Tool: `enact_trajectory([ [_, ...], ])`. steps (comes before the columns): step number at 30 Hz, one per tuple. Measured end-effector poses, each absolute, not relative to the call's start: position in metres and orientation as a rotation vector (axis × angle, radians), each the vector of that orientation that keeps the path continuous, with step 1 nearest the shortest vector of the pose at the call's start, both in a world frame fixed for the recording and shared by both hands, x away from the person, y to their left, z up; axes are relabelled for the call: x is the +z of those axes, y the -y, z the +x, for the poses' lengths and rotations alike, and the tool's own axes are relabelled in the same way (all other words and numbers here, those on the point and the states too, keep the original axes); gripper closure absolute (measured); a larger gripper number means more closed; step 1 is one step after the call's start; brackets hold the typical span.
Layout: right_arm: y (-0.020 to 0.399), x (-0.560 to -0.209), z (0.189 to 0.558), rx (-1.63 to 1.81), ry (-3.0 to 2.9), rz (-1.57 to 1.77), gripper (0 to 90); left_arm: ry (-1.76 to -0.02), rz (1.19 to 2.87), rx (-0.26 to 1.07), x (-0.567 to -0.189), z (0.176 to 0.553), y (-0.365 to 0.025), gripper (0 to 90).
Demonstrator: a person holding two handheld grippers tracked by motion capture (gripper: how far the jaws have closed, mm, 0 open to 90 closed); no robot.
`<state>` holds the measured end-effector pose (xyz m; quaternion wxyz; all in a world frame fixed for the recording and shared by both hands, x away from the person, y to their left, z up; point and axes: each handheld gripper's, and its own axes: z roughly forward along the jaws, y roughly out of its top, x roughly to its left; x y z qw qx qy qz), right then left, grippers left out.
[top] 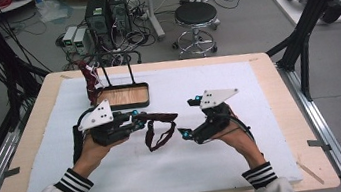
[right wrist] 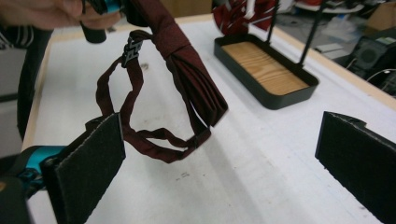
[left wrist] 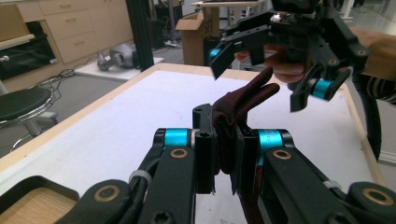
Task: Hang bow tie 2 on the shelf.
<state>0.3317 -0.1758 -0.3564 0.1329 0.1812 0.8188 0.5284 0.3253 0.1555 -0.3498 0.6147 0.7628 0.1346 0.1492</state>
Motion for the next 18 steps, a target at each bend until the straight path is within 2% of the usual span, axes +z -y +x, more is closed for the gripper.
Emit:
enact_trajectory([
  [18, 0.227, -0.373, 0.297, 1.545, -2.092, 0.723, 0.7, -0.429, 1.663, 0.491, -0.336, 0.331, -0.186, 82.0],
])
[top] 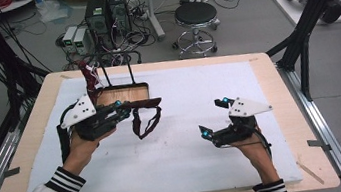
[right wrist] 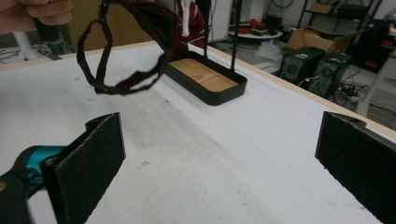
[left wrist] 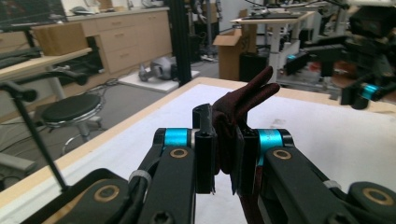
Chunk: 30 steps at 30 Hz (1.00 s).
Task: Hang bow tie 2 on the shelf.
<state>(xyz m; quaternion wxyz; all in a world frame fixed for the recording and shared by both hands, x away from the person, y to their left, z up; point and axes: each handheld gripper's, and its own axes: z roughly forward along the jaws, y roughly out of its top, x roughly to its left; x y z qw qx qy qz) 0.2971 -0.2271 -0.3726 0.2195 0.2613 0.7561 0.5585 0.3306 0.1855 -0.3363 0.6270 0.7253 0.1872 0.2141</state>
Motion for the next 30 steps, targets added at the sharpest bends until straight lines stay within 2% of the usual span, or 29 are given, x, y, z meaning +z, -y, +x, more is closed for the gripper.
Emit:
enact_trajectory([
  [19, 0.254, -0.412, 0.278, 1.553, -1.834, 0.862, 0.6, -0.556, 1.566, 0.648, -0.314, 0.351, -0.209, 82.0],
  [30, 0.254, -0.419, 0.279, 1.521, -1.775, 0.871, 0.7, -0.612, 1.508, 0.74, -0.303, 0.358, -0.218, 82.0],
])
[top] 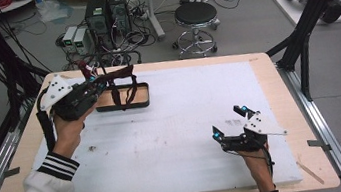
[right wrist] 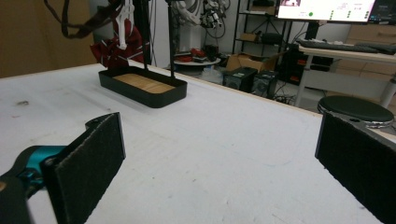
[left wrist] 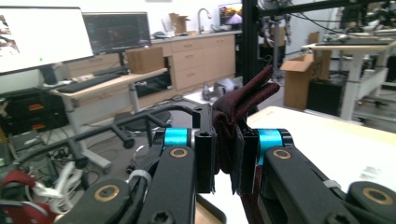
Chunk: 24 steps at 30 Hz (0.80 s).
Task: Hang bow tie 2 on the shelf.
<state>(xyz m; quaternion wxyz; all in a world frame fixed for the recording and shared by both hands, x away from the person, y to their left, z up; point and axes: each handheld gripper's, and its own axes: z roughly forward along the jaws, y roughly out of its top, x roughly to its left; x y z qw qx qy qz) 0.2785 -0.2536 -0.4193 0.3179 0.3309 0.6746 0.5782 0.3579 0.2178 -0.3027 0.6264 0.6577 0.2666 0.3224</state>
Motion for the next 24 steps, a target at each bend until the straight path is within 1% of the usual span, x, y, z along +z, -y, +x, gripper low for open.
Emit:
enact_trajectory([
  [12, 0.251, -0.426, 0.281, 1.495, -1.809, 0.879, 0.6, -0.691, 1.447, 0.858, -0.297, 0.366, -0.226, 82.0],
  [24, 0.25, -0.426, 0.281, 1.505, -1.814, 0.885, 0.6, -0.747, 1.421, 0.93, -0.297, 0.382, -0.225, 82.1],
])
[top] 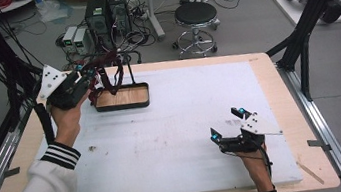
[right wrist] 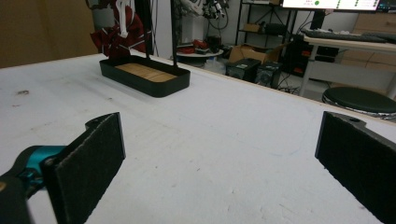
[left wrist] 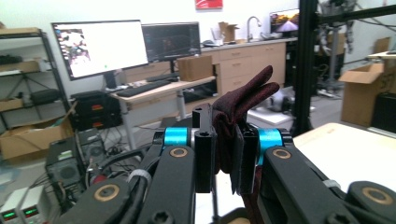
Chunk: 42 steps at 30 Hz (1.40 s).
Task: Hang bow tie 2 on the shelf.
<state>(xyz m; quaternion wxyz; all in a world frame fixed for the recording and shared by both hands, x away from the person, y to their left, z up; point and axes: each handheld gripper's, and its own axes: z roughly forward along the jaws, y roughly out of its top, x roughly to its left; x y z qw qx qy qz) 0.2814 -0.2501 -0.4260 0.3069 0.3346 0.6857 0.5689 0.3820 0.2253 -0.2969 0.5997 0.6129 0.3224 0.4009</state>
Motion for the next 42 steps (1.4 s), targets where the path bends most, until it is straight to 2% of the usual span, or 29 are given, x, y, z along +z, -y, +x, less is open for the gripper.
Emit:
enact_trajectory([
  [25, 0.249, -0.427, 0.283, 1.514, -1.822, 0.889, 0.6, -0.878, 1.474, 1.075, -0.312, 0.399, -0.213, 82.2],
  [42, 0.251, -0.427, 0.284, 1.516, -1.814, 0.891, 0.6, -0.983, 1.516, 1.091, -0.328, 0.402, -0.205, 82.3],
])
